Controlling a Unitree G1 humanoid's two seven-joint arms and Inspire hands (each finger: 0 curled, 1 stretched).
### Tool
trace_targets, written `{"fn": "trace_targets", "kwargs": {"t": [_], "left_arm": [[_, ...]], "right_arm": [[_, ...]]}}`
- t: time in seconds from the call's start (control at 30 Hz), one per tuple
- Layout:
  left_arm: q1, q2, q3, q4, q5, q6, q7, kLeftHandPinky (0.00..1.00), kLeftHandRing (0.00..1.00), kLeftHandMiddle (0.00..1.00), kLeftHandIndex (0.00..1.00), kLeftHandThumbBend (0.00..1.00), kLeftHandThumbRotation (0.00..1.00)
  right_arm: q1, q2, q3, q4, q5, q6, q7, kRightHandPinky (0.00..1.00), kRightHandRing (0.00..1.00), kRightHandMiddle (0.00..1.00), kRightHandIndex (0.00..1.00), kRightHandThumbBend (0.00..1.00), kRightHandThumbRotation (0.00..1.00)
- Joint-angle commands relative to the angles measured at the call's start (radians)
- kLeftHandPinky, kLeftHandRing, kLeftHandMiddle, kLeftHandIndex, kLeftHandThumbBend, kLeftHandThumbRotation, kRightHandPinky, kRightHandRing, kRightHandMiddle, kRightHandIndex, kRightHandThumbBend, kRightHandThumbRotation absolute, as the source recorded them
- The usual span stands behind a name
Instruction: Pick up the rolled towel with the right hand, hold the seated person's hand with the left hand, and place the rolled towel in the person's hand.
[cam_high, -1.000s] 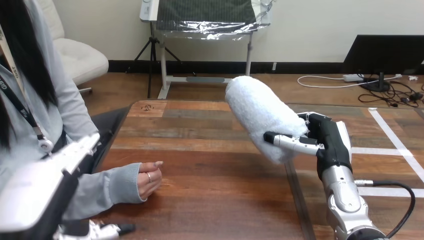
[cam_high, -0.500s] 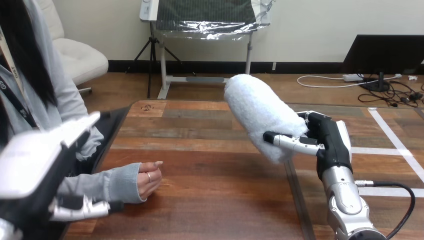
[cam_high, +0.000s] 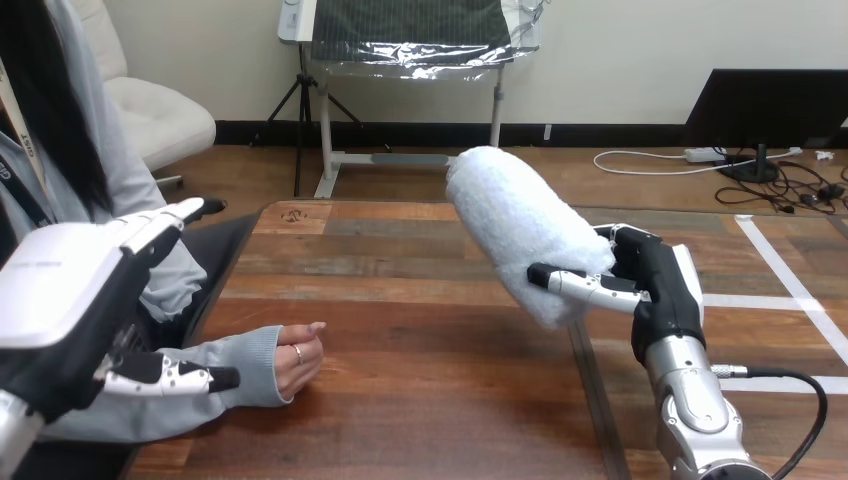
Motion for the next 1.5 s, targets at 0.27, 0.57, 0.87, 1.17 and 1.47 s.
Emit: {"fn": "trace_targets", "kwargs": {"t": [0.27,0.57,0.87,1.17,1.47], "left_arm": [[-0.148,0.089,-0.088,0.149,-0.005,0.016,-0.028,0.8,0.84,0.86,0.86,1.0,0.21],[-0.221,0.123,-0.15,0.264,0.009,0.007,-0.026,0.79,0.82,0.84,0.85,1.0,0.21],[-0.289,0.155,-0.216,0.398,0.026,-0.042,0.011,0.78,0.81,0.82,0.82,1.0,0.23],[-0.35,0.184,-0.277,0.526,0.061,-0.092,0.053,0.76,0.79,0.81,0.81,1.0,0.27],[-0.388,0.196,-0.32,0.6,0.062,-0.093,0.046,0.78,0.8,0.82,0.81,1.0,0.3]], "right_arm": [[-0.047,0.004,-0.038,-0.078,0.047,-0.078,0.046,0.34,0.4,0.48,0.47,0.85,0.0],[-0.046,0.01,-0.053,-0.085,0.075,-0.087,0.084,0.34,0.4,0.48,0.47,0.86,0.0],[-0.044,0.019,-0.069,-0.093,0.1,-0.105,0.111,0.33,0.39,0.47,0.46,0.87,0.0],[-0.039,0.025,-0.076,-0.106,0.111,-0.125,0.131,0.33,0.39,0.47,0.46,0.87,0.0],[-0.032,0.034,-0.091,-0.129,0.153,-0.141,0.186,0.34,0.39,0.47,0.46,0.86,0.0]]}}
